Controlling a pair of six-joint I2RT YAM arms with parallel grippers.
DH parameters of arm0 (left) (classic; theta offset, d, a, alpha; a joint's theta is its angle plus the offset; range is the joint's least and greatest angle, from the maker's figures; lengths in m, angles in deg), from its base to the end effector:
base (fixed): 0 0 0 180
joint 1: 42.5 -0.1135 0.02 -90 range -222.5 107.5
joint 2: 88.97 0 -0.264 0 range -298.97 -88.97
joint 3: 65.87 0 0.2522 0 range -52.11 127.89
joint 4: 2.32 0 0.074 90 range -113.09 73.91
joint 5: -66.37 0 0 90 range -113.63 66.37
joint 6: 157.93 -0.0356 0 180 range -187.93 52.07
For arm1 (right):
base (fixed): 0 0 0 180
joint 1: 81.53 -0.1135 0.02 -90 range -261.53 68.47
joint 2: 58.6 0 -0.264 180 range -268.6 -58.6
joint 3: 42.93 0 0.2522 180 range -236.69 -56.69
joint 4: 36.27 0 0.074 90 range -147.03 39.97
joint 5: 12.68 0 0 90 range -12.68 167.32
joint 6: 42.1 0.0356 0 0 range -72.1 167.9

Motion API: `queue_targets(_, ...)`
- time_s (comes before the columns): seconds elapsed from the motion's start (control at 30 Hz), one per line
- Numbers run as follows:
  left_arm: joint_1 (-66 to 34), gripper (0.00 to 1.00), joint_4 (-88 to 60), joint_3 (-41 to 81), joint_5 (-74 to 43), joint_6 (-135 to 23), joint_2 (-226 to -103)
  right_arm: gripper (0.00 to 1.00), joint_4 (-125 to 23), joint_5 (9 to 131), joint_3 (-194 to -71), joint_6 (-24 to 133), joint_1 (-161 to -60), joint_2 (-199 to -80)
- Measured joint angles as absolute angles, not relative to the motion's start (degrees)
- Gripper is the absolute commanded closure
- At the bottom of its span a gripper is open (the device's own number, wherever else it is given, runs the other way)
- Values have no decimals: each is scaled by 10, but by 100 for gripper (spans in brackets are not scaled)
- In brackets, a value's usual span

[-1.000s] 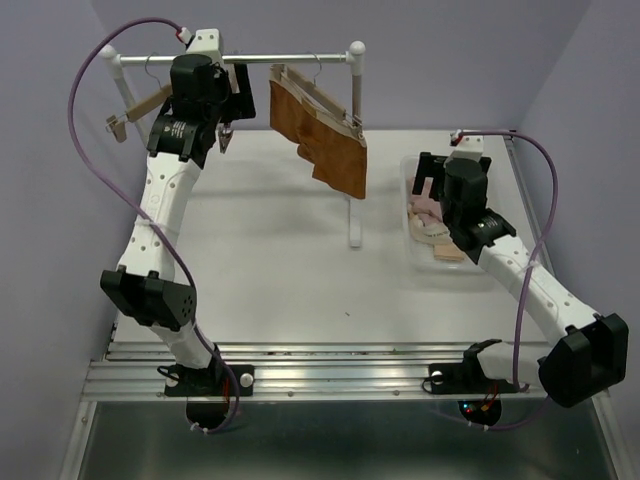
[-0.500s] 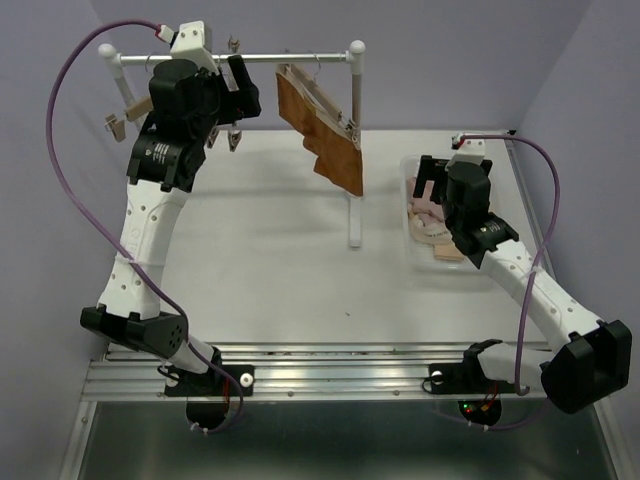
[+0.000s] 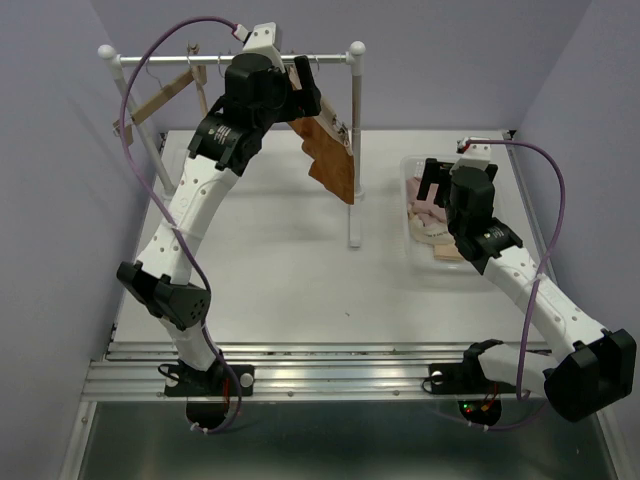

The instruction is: Remove the underwear clipped to the hanger

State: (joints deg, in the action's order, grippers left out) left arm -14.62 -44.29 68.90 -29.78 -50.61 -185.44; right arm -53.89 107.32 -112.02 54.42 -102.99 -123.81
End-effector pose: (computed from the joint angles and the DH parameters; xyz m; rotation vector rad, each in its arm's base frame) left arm 0.3172 -0.1635 0.5251 0.0694 1.6581 -0.5152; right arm 0.2511 0.0796 0.3453 0.1368 1.7743 -0.1223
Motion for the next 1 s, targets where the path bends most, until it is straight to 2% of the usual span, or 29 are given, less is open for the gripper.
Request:
queue_targets(0.27,-135,1,-454,745,-311,-477,-1963,0,-539,1074,-1120,544,-1030,-1238)
queue_targets(0.53,-133,1,-461,772,-332,-467,-2001,0,-539,1074,-1120,542,-1030,-1238)
queue_targets(0.63,-133,17,-464,784,-347,-465,-2010,0,-538,1074,-1120,541,-1030,-1238)
queue_targets(0.7,-133,31,-467,793,-356,-466,-2016,0,-538,1074,-1120,541,-1030,-1238)
queue_targets(0.8,-132,58,-470,800,-371,-468,-2017,0,-539,1074,-1120,541,-1030,-1239)
queue_targets(1.0,-132,100,-464,803,-382,-477,-2017,0,-538,1073,-1120,539,-1030,-1241)
